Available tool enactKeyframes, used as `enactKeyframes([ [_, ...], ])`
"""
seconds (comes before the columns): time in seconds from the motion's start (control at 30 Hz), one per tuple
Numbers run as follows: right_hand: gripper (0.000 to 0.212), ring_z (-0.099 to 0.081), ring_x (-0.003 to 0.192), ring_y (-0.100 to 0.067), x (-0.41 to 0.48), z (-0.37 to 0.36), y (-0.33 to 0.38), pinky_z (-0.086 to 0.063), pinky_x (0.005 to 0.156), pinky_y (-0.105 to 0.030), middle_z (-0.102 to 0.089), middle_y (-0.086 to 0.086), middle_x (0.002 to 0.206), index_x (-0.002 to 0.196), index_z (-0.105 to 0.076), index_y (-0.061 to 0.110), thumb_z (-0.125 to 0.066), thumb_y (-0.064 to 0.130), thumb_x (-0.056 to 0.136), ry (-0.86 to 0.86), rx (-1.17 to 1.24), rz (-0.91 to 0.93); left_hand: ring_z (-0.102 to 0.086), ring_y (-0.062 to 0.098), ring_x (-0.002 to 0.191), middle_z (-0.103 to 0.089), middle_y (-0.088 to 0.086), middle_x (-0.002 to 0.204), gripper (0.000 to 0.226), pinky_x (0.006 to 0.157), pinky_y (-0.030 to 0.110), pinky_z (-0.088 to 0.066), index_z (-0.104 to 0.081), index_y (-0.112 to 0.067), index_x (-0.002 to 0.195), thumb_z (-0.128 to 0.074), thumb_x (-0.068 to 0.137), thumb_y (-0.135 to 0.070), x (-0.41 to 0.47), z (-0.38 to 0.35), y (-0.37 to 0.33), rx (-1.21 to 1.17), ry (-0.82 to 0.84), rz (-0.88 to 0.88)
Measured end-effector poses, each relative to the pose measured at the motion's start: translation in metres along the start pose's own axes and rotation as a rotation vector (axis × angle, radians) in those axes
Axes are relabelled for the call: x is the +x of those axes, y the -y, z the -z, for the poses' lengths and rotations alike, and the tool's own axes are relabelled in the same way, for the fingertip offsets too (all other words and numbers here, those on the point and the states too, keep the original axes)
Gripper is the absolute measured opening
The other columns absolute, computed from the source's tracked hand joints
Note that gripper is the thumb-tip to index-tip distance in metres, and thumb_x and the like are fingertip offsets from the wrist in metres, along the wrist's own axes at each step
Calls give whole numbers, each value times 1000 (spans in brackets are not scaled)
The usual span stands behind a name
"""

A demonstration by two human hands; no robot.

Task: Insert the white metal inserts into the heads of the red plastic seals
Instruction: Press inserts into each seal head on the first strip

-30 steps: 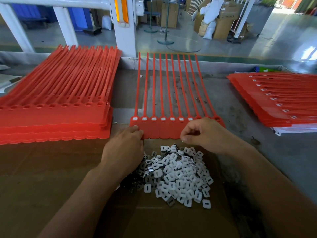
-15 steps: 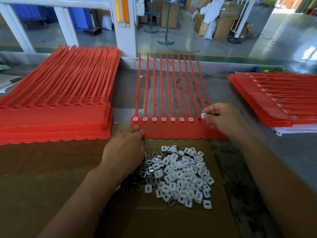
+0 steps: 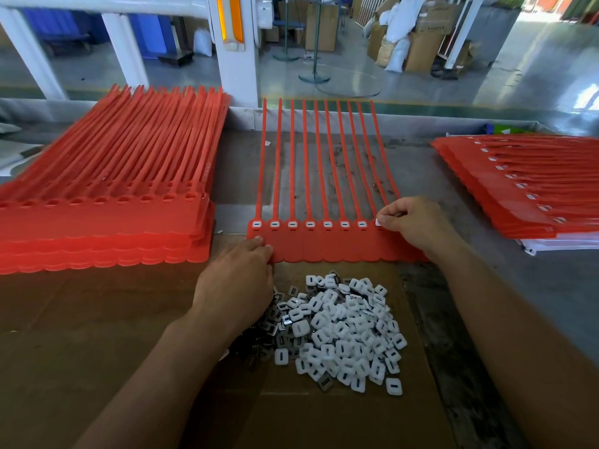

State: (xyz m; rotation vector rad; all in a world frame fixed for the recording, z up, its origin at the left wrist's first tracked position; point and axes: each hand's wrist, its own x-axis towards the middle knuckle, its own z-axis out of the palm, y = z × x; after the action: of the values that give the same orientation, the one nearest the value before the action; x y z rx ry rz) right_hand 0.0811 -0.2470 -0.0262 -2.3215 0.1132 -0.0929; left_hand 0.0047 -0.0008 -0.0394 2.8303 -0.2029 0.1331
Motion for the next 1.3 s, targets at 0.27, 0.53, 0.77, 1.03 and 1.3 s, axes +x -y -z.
enactKeyframes([
  [0.27,3,-46,65,0,3,-1,-1,-34,55,-13,-54,10,70,84,-66,14,-66,11,84,38,-38,14,-40,17,127,-43,-2,141,38,104,29,-31,-52,-19,128,-41,92,-22,0,-1,0,13,-6,3],
  [0.53,12,-49,64,-1,7,-4,-7,-37,53,-3,-58,6,69,89,-71,7,-71,3,78,-15,45,23,-42,17,125,-45,-1,139,36,103,30,-33,-54,-17,126,-43,91,-21,0,-1,0,10,-11,-5],
  [0.77,12,-57,76,-10,8,-3,-7,-42,69,-21,-64,1,79,78,-70,18,-75,8,74,-22,59,-34,-40,16,127,-43,-3,140,37,103,28,-32,-52,-18,128,-42,92,-21,-1,0,0,0,-11,-3],
  [1.03,25,-49,65,-3,13,4,7,-34,55,-19,-57,7,68,64,-60,22,-78,5,68,28,37,-159,-38,15,129,-41,-3,142,38,104,29,-32,-50,-18,130,-41,93,-21,-1,0,-1,-8,-4,5],
  [1.3,27,-47,61,-4,18,7,20,-33,51,-19,-56,3,63,60,-57,16,-78,0,67,101,5,-245,-39,16,128,-42,-2,142,38,104,29,-31,-51,-17,129,-40,93,-21,-1,1,0,6,-1,-1],
])
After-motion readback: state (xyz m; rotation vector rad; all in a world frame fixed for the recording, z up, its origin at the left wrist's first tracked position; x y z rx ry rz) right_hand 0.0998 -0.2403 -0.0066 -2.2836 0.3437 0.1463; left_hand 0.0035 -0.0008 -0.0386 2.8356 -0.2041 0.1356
